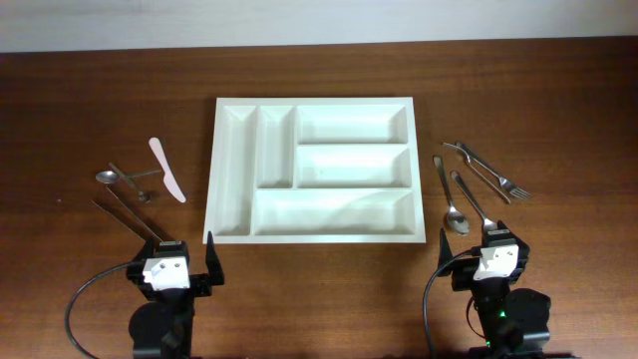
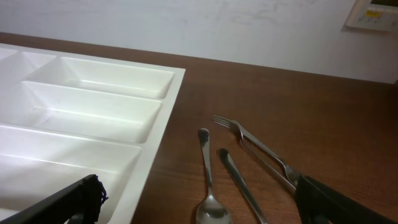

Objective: Pack container

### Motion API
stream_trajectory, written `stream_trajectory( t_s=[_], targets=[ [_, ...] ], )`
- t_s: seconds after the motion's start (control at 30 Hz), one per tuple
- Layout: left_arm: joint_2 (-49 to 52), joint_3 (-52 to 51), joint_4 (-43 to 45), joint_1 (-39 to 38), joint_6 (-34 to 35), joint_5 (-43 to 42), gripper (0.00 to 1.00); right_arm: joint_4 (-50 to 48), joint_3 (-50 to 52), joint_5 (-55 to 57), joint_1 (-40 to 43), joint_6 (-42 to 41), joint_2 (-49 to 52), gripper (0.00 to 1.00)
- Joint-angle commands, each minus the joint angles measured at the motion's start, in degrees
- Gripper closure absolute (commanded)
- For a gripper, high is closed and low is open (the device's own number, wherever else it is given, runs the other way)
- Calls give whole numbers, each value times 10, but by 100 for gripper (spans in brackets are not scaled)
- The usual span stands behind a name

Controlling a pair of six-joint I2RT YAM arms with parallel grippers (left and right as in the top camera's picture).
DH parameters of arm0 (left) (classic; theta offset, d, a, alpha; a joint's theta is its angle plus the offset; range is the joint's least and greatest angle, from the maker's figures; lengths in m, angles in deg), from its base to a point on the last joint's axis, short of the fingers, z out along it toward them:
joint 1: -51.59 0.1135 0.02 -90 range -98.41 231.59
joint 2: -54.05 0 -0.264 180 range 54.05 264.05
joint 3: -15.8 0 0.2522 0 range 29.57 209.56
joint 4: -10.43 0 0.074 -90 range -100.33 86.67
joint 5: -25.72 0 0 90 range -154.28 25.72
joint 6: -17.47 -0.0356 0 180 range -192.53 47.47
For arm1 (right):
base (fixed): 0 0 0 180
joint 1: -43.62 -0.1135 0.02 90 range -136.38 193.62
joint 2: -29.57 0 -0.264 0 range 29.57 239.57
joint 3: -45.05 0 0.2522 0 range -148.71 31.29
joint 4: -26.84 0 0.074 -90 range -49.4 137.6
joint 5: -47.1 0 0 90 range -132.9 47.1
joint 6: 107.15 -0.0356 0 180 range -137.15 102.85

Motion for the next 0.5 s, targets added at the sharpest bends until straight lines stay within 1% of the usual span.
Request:
stream_trajectory(
  t_s=[0.0, 0.3, 0.4, 0.47],
  targets=[
    [-5, -3, 2, 2, -9, -8, 1, -2, 5, -5, -2, -5, -7, 1],
    [-5, -3, 2, 2, -9, -8, 1, -4, 5, 0, -2, -4, -7, 1],
    [-5, -3, 2, 2, -9, -8, 1, -18, 5, 26, -2, -5, -7, 1],
    [-5, -3, 2, 2, -9, -8, 1, -43, 5, 27, -2, -9, -7, 1]
  ],
)
